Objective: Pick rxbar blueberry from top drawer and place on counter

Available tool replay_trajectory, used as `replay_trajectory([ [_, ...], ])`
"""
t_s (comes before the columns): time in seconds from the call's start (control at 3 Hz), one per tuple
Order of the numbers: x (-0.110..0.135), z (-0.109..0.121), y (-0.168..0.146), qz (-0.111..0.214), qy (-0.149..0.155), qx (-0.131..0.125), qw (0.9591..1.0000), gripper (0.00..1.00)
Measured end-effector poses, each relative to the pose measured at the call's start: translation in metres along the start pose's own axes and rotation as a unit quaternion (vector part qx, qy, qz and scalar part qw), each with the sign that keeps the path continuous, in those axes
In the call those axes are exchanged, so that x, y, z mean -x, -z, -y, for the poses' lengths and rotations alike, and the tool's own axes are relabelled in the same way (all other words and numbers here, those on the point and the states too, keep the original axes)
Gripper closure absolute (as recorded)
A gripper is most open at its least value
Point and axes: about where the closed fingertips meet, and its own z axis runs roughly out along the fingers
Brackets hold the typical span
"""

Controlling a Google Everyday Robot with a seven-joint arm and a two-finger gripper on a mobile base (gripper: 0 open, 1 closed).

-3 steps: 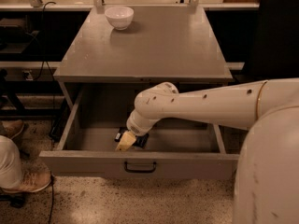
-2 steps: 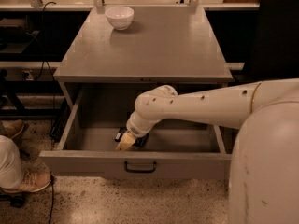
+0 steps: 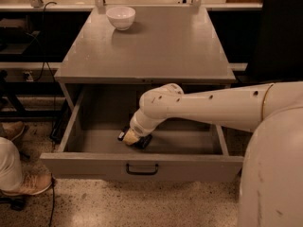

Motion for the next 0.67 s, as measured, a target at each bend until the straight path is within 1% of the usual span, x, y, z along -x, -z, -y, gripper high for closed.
replay_trajectory([
  [0.33, 0.0041, 0.0001, 0.0080, 0.000, 0.000, 0.000, 1.0000, 0.99],
  [0.67, 0.0041, 0.0001, 0.0080, 0.000, 0.000, 0.000, 1.0000, 1.00],
])
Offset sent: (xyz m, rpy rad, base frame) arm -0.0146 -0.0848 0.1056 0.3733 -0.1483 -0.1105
